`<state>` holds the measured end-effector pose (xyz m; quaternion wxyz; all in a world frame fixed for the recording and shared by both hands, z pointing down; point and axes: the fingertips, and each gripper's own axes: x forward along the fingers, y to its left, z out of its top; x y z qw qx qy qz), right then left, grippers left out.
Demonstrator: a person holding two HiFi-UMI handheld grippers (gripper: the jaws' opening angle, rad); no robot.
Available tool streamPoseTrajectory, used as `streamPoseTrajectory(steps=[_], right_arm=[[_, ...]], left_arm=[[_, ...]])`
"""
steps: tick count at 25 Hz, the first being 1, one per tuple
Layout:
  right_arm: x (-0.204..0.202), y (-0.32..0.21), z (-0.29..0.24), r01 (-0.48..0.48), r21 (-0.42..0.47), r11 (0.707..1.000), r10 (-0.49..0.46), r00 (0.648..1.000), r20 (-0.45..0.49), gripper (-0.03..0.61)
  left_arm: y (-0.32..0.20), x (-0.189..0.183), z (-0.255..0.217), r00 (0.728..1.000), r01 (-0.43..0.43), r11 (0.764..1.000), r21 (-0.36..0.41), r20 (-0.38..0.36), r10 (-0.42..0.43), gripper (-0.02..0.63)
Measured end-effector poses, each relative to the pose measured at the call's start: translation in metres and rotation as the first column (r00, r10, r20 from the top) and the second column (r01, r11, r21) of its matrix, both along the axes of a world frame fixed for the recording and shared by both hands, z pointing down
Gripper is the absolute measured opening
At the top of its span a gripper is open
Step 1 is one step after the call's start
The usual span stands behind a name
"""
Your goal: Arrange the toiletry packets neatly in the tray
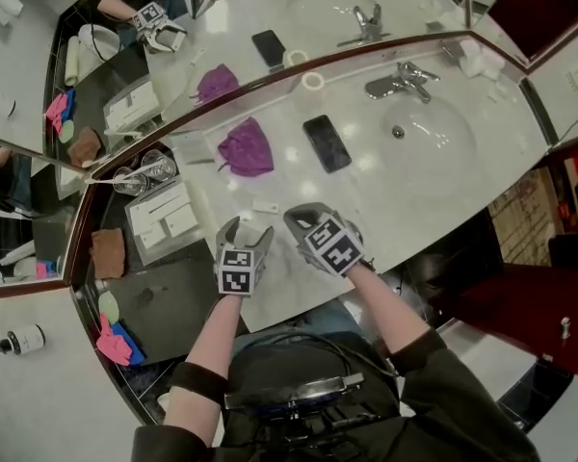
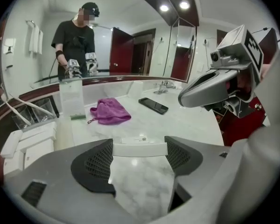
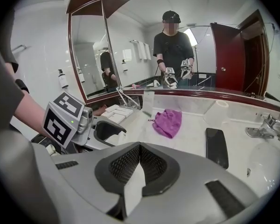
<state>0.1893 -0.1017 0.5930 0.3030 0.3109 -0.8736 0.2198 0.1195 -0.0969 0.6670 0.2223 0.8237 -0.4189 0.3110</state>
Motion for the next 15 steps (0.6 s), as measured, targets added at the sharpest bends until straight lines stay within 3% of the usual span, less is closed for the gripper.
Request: streamPoseTrajectory(steps=[5, 15], right_arm=[[0.015, -0.006, 0.009, 0.001, -0.013, 1.000, -0.001, 1.000, 0.001, 0.017], [0.028, -0.007, 0.025, 0.009, -0.045, 0.999, -0.009, 1.000, 0.001, 0.017]], left_arm=[[-0.004, 0.021, 0.019, 1.000, 0.022, 0.998, -0.059, -0.012, -0.023, 0.348], [-0.012, 0.029, 0.042, 0.999, 0.034, 0.996, -0.076, 0.000, -0.034, 0.348]])
